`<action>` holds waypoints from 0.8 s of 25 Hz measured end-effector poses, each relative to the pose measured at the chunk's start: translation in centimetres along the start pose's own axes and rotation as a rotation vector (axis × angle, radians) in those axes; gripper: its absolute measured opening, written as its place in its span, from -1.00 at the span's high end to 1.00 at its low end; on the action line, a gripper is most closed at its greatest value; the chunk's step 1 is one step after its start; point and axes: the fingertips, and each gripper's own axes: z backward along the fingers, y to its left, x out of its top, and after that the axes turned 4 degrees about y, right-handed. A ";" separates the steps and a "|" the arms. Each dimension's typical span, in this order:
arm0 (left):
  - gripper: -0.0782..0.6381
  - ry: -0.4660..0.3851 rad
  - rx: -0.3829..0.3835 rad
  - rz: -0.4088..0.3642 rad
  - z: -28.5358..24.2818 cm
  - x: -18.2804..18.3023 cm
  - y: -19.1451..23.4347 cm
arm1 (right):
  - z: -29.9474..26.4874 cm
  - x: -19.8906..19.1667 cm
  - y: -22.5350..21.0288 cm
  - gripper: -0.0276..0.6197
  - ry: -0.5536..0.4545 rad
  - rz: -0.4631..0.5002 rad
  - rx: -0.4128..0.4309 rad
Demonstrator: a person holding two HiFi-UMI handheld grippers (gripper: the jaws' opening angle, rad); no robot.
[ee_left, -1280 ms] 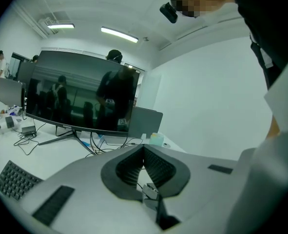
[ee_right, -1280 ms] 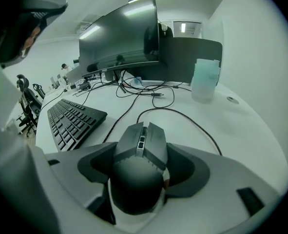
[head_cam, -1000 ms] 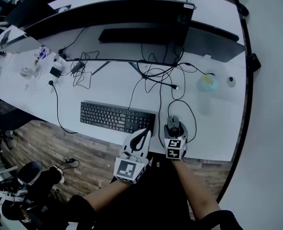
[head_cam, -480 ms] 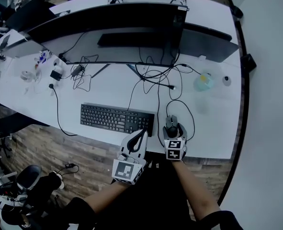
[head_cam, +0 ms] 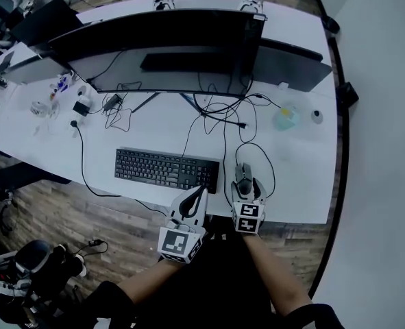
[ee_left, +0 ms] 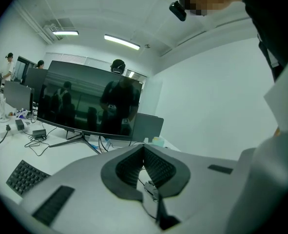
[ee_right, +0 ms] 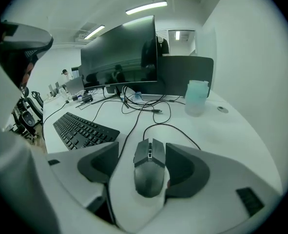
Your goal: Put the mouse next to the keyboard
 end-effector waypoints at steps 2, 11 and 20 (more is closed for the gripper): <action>0.77 -0.011 -0.021 -0.005 0.3 0.4 -0.5 | 0.8 0.5 0.4 -0.06 -0.006 -0.009 -0.006; 0.77 -0.073 -0.099 -0.041 1.4 1.6 -2.6 | 5.6 4.5 1.9 -0.06 -0.094 -0.093 0.010; 0.77 -0.112 -0.158 -0.011 3.5 2.0 -3.4 | 10.5 6.7 3.7 -0.06 -0.196 -0.124 -0.012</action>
